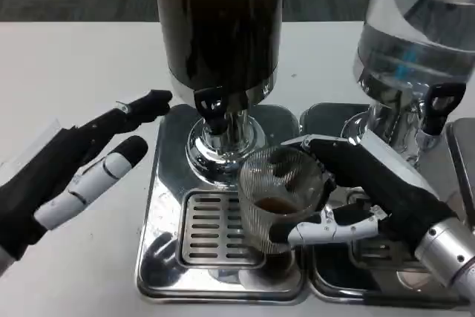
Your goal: Grasp the cup under the faucet to collect the drink, then remove the cup.
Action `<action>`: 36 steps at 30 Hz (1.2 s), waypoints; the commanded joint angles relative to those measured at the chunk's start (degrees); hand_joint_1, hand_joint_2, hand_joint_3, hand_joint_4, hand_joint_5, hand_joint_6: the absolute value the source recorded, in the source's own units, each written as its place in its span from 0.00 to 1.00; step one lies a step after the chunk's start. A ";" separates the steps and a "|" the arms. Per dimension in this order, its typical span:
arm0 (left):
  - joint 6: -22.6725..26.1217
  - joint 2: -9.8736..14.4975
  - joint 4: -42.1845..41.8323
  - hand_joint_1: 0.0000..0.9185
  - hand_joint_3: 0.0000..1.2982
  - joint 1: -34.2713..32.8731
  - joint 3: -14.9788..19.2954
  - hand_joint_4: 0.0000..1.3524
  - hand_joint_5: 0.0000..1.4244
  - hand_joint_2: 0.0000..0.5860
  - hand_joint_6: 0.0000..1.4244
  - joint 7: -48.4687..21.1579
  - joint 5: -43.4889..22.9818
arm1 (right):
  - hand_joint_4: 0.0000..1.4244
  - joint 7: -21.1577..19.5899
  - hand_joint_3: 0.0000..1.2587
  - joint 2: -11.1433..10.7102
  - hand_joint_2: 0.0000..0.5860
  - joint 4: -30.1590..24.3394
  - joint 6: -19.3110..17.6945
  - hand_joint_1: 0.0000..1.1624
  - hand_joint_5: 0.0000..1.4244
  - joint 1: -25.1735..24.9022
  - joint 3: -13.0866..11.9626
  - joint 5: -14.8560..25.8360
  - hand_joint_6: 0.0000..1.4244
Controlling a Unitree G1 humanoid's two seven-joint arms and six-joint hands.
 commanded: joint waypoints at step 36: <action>-8.15 -0.85 3.09 0.00 0.06 6.54 -4.32 0.00 0.02 0.36 0.04 7.19 9.44 | 0.47 2.14 0.52 -1.05 0.37 -8.80 4.06 0.78 0.54 0.88 -4.24 4.52 0.53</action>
